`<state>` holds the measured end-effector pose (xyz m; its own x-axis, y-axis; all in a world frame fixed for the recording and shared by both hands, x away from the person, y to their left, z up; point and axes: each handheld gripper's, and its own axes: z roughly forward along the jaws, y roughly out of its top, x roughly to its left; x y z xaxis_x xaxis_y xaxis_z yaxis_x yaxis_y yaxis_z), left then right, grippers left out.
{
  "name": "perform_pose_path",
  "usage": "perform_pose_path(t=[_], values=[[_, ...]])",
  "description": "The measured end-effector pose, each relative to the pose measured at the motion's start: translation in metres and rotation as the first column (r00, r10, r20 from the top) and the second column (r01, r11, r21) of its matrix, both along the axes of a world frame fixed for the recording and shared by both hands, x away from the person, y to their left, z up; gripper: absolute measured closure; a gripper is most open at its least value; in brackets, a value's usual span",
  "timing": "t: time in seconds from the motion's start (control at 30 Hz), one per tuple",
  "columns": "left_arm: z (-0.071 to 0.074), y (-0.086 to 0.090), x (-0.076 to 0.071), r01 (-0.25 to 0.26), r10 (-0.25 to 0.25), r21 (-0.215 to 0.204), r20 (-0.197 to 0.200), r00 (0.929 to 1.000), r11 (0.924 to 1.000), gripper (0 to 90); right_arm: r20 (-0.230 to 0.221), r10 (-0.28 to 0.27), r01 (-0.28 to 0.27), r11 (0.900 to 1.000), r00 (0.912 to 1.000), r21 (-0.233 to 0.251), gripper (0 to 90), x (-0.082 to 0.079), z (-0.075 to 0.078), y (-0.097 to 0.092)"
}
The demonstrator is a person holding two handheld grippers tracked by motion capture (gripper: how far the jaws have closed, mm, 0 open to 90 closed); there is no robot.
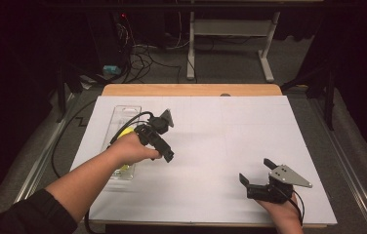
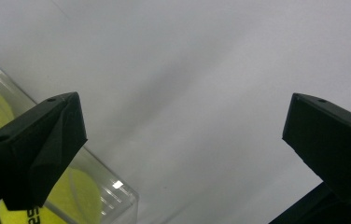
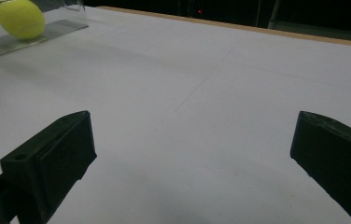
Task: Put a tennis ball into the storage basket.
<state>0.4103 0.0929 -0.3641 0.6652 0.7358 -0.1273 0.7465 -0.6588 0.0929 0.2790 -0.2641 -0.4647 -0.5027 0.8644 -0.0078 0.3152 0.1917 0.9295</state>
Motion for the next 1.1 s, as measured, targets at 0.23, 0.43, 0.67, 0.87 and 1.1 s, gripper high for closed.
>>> perform_pose_path(t=[0.23, 0.43, 0.67, 0.87, 1.1], values=[[-0.001, -0.002, -0.002, 0.012, -0.012, -0.016, -0.010, 0.9999, 0.9998, 0.6, 0.001, 0.003, -0.003, 1.0000, 1.0000, 0.000, 0.0, 0.000, 0.000, 0.000], [-0.014, -0.003, -0.004, 0.014, -0.015, -0.017, -0.027, 0.9995, 0.9998, 0.6, 0.002, 0.003, -0.003, 1.0000, 1.0000, 0.001, 0.0, 0.000, 0.000, 0.000], [-0.032, -0.005, -0.007, 0.020, -0.020, -0.004, -0.055, 0.9983, 0.9998, 0.6, 0.002, 0.004, -0.004, 1.0000, 1.0000, 0.000, 0.0, 0.000, 0.000, 0.000], [-0.045, -0.009, -0.011, 0.016, -0.017, -0.009, -0.050, 0.9986, 0.9998, 0.6, 0.001, 0.003, -0.003, 1.0000, 1.0000, 0.002, 0.0, 0.000, 0.000, 0.000], [-0.052, -0.007, -0.015, -0.008, 0.008, -0.048, -0.011, 0.9999, 0.9988, 0.6, 0.005, 0.005, -0.005, 1.0000, 1.0000, 0.002, 0.0, -0.001, 0.001, 0.000]])
